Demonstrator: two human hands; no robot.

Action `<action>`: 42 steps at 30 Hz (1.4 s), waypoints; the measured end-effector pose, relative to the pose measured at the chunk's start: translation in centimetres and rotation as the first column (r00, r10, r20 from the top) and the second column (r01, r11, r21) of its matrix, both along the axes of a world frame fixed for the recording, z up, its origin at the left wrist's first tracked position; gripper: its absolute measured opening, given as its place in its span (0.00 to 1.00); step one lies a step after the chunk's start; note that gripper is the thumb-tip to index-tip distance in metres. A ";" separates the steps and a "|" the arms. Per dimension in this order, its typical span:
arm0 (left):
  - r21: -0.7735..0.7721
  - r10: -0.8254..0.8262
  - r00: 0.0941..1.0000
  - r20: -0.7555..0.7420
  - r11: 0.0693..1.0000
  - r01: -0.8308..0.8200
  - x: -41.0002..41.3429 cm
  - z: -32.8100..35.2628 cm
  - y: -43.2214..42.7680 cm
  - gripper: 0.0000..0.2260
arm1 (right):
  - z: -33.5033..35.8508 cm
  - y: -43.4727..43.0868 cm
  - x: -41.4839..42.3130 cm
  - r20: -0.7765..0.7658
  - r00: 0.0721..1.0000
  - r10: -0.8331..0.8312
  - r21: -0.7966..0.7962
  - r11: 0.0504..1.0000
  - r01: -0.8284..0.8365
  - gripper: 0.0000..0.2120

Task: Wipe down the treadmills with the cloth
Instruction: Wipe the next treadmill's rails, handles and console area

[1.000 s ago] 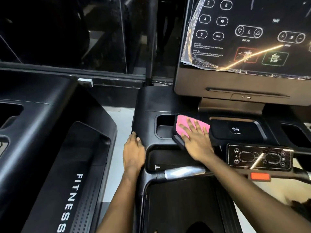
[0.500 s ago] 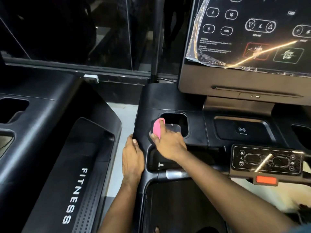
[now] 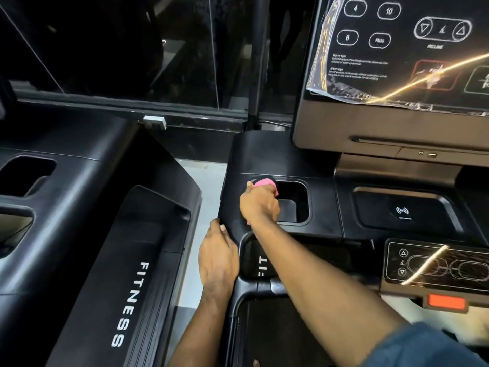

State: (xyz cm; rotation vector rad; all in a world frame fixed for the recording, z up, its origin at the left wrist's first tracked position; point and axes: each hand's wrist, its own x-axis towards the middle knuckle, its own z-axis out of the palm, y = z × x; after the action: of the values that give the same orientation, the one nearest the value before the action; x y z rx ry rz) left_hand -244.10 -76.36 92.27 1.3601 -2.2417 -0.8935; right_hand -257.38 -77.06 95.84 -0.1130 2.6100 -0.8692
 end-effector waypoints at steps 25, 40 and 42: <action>-0.039 0.002 1.000 0.014 0.999 -0.001 0.6 0.1 0.1 0.12 | 1.7 14.7 -0.2 -0.257 0.478 0.840 0.548 0.534 -0.644 0.26; -0.040 0.007 1.000 0.018 0.999 -0.006 0.3 0.1 0.0 0.11 | 2.5 13.3 -2.2 -0.155 0.599 0.786 0.350 0.610 -0.710 0.16; -0.041 0.014 1.000 0.020 0.999 -0.013 0.3 -0.1 -0.1 0.11 | 2.8 13.6 -2.2 -0.212 0.575 0.790 0.446 0.602 -0.662 0.16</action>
State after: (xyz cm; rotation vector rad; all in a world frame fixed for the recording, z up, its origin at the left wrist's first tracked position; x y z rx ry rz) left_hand -243.77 -76.42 92.21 1.3705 -2.2501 -0.8288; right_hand -259.60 -63.46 98.59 -1.3227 2.5817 -0.0941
